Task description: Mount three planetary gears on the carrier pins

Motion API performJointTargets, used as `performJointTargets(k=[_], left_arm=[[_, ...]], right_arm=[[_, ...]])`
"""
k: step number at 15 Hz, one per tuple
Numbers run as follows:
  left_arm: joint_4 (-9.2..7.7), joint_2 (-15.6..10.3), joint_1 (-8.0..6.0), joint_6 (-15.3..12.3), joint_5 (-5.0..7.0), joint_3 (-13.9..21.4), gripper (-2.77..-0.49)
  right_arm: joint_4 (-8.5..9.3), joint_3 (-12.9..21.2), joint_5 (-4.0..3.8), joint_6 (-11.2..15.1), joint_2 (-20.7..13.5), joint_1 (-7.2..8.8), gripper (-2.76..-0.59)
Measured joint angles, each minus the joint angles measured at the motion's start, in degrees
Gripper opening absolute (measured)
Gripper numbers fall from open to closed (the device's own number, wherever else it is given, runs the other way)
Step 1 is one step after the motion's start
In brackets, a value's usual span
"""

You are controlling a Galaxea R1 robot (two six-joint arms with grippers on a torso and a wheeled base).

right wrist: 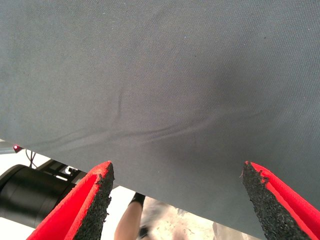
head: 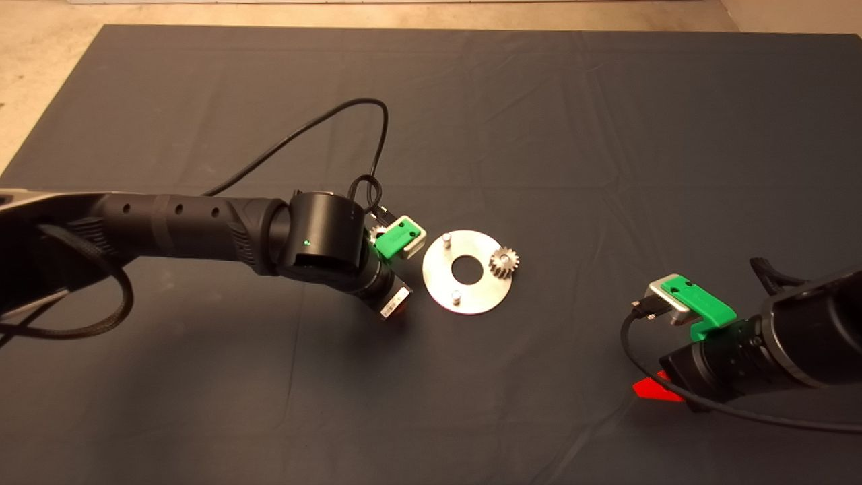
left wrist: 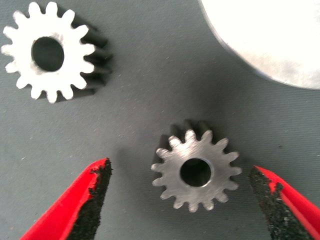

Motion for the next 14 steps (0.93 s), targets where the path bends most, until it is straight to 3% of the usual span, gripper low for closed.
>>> performJointTargets(k=[3, 5, 14], left_arm=[[0.02, 0.0, 0.02, -0.1, -0.27, 0.0, -1.31], [0.05, 0.0, 0.02, -0.2, -0.51, 0.1, -1.46], [0.29, -0.3, 0.04, -1.6, -0.85, 1.0, -1.48]], right_arm=[[0.0, 0.0, 0.0, 0.0, 0.0, 0.0, -1.46], [0.0, 0.0, 0.0, 0.0, 0.0, 0.0, -1.46], [0.0, 0.0, -0.02, 0.0, 0.0, 0.0, -1.46]])
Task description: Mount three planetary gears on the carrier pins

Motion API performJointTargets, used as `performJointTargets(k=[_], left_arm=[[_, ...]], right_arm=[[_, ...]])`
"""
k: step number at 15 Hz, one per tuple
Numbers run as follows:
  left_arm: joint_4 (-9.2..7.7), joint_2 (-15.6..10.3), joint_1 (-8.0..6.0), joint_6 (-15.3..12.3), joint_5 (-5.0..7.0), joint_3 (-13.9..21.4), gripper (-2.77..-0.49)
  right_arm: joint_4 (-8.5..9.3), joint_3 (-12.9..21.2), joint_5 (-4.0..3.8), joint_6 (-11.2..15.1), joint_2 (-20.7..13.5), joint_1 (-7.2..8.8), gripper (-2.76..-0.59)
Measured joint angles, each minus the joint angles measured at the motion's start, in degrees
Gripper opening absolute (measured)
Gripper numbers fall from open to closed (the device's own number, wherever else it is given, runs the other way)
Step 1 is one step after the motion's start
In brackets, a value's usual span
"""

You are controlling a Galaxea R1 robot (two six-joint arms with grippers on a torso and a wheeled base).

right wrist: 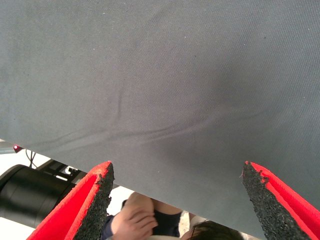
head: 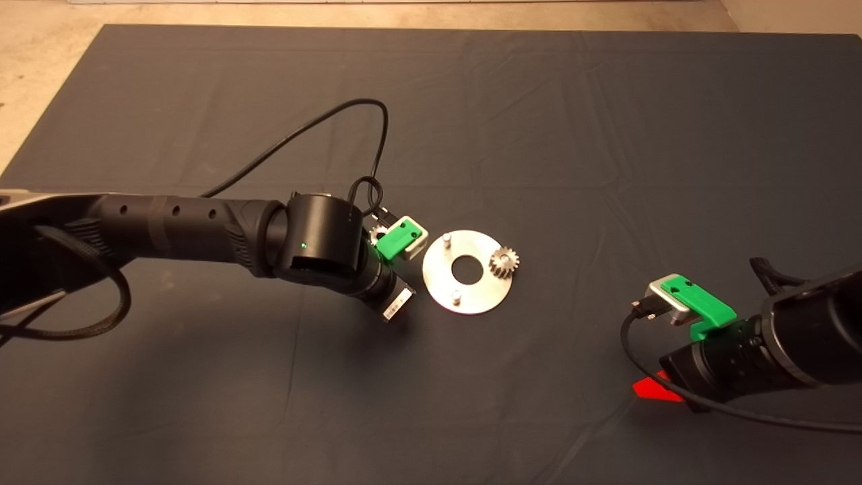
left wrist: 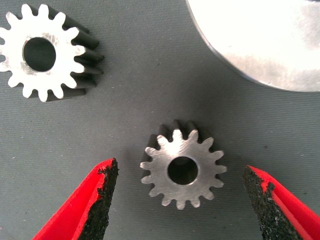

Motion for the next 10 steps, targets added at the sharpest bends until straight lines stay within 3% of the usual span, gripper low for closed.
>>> performJointTargets(k=[1, 6, 8, 10], left_arm=[[0.31, 0.0, 0.02, -0.1, 0.0, 0.2, -1.59], [1.17, 0.0, 1.29, -0.9, -0.07, 0.8, -1.6], [1.66, 0.0, 1.57, -0.9, 0.02, 0.8, -1.75], [1.86, 0.0, 1.89, -0.9, 0.02, 0.8, -1.75]], right_arm=[[0.0, 0.0, -0.01, 0.0, 0.0, 0.0, -1.46], [0.0, 0.0, -0.01, 0.0, 0.0, 0.01, -1.46], [0.0, 0.0, 0.02, 0.0, 0.0, 0.0, -1.46], [0.0, 0.0, -0.01, 0.0, 0.0, 0.0, -1.46]])
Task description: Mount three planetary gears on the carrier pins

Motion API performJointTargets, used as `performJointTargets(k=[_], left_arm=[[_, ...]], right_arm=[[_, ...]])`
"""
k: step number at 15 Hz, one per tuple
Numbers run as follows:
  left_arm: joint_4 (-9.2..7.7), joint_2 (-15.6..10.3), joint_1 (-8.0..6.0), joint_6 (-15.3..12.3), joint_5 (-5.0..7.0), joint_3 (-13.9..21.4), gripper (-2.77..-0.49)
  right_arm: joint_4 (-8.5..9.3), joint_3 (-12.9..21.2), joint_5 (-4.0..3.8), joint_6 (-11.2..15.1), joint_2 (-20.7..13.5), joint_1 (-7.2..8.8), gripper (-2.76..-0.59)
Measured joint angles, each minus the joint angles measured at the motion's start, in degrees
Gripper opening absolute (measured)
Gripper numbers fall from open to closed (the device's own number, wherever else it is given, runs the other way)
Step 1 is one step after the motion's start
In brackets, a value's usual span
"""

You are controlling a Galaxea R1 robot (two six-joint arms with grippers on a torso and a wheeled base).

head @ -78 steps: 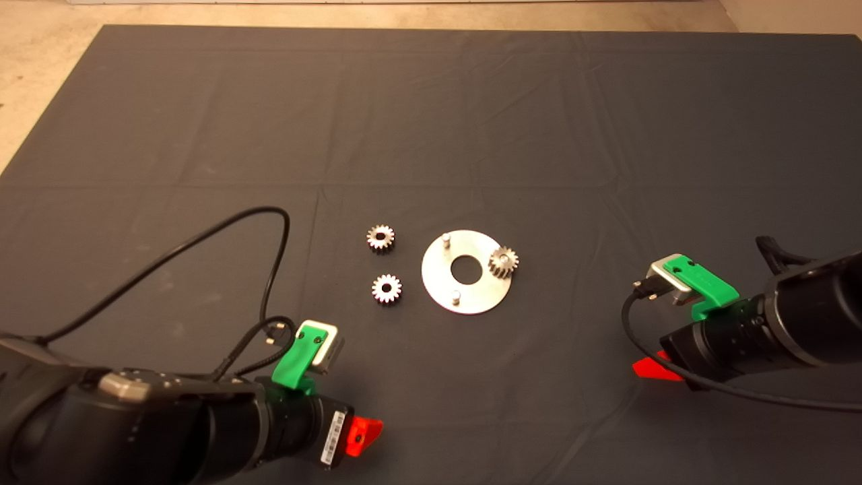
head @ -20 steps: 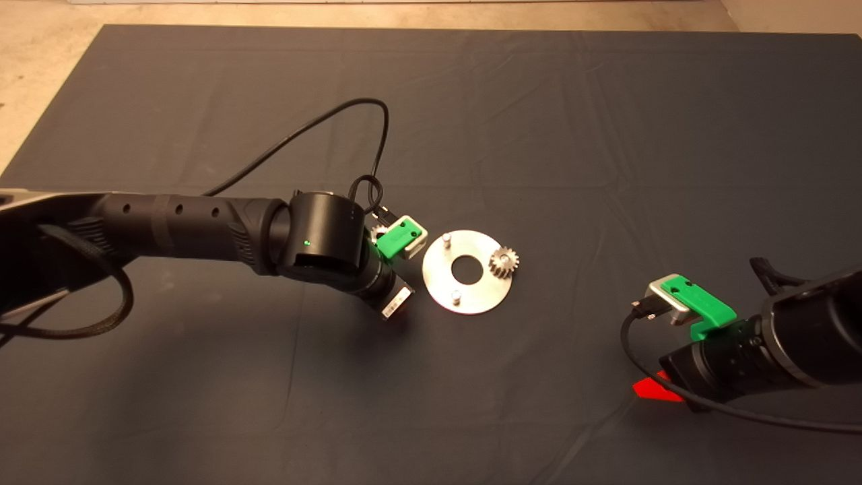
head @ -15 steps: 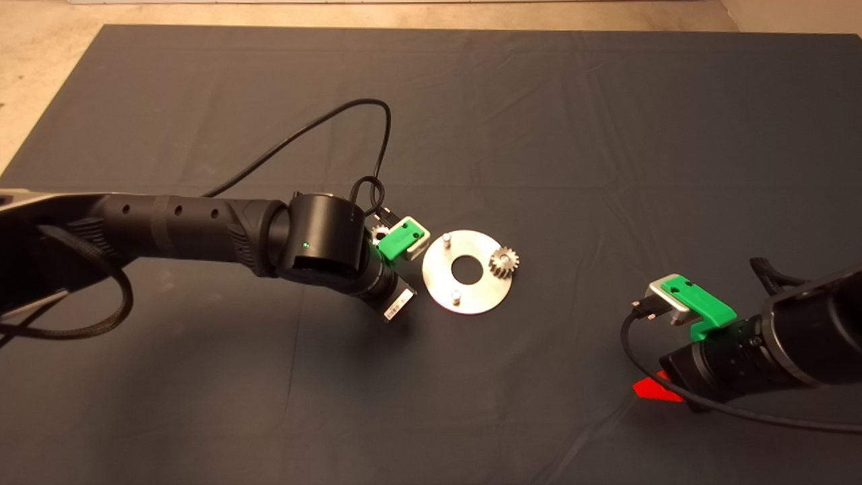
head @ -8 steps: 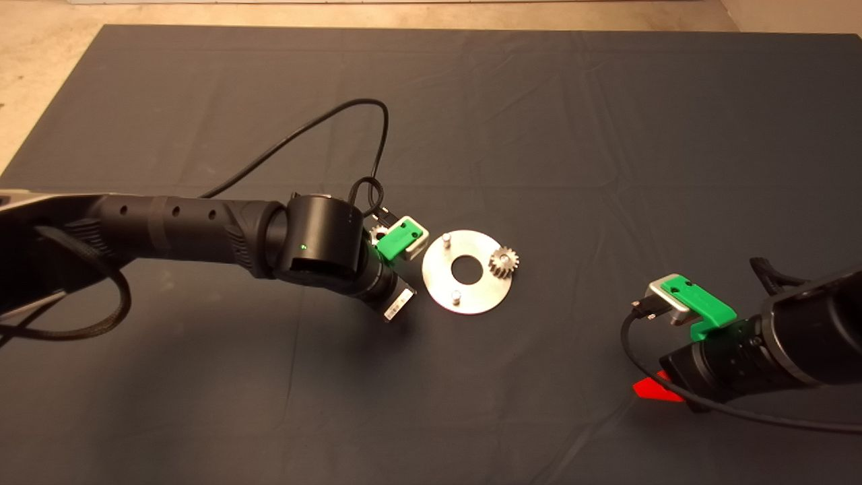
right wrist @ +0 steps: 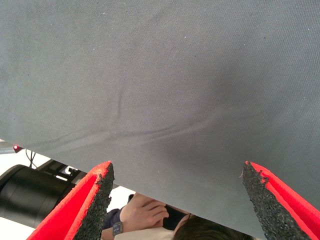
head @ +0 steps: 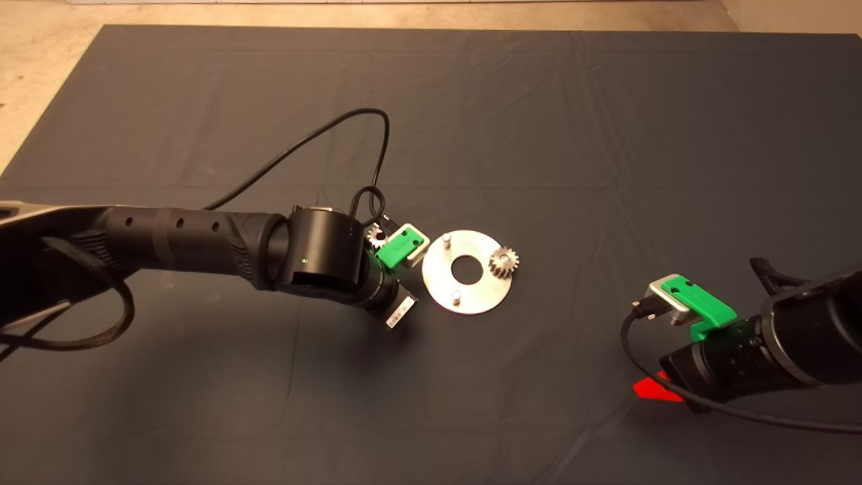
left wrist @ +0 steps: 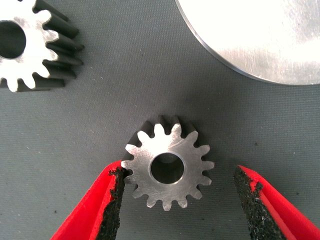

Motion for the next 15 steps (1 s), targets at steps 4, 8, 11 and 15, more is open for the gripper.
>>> performJointTargets(k=[4, 8, 11, 15], left_arm=[[0.28, 0.0, 0.0, 0.0, 0.06, 0.0, -1.99], [0.56, 0.0, 0.0, 0.0, 0.06, 0.0, -2.18], [0.83, 0.0, 0.01, 0.0, 0.06, 0.0, -2.23], [1.74, 0.0, 0.04, 0.0, 0.04, 0.0, -2.27]], right_arm=[[0.0, 0.0, 0.02, 0.0, 0.0, 0.01, -1.46], [0.0, 0.0, 0.02, 0.0, 0.0, 0.01, -1.46], [0.0, 0.0, 0.02, 0.0, 0.0, 0.01, -1.46], [0.0, 0.0, 0.02, 0.0, 0.0, 0.01, -1.46]])
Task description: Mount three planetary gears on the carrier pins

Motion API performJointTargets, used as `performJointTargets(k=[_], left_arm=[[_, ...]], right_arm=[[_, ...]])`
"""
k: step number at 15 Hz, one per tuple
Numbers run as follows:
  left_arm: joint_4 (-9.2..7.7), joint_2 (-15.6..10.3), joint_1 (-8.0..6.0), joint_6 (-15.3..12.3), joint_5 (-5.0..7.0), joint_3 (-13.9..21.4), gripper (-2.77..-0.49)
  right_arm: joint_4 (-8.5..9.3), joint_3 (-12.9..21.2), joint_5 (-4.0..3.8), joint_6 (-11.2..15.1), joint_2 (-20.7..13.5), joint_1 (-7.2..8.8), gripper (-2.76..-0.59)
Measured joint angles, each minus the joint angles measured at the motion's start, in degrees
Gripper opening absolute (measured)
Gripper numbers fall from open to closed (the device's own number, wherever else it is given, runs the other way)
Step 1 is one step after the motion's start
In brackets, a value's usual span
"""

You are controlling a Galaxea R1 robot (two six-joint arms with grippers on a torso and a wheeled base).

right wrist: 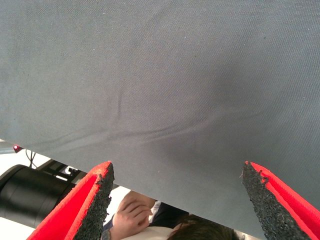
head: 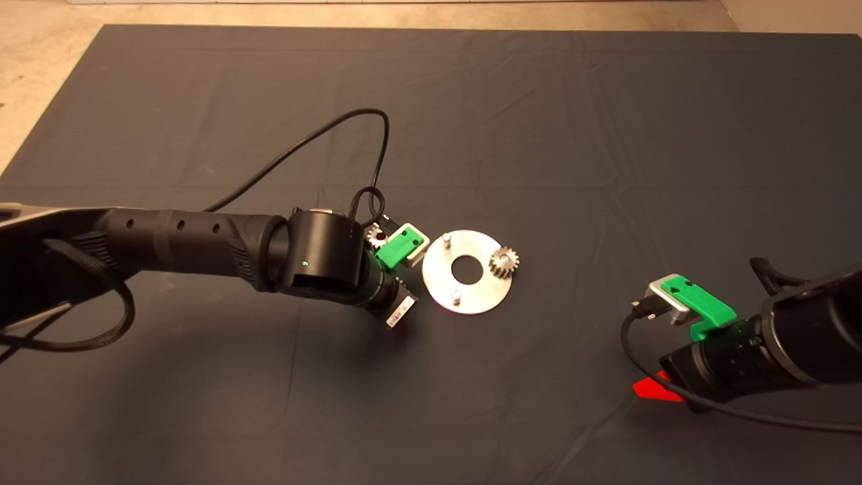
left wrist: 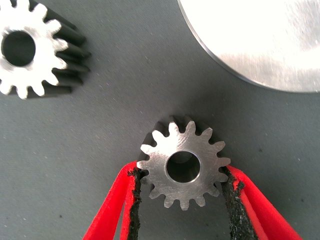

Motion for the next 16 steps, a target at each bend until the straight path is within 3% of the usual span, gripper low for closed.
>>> performJointTargets(k=[8, 11, 16], left_arm=[[0.55, 0.0, 0.13, 0.2, 0.13, 0.5, -2.44], [0.57, -0.3, 0.13, 0.2, 1.99, 4.8, -2.44], [0.41, 0.9, -0.53, -0.2, 2.62, 8.4, -2.45]], right_arm=[[0.01, 0.0, 0.0, 0.0, 0.0, 0.0, -1.46], [0.01, 0.0, -0.02, 0.0, 0.0, 0.0, -1.46], [0.0, 0.0, 0.01, 0.0, 0.0, 0.0, -1.46]])
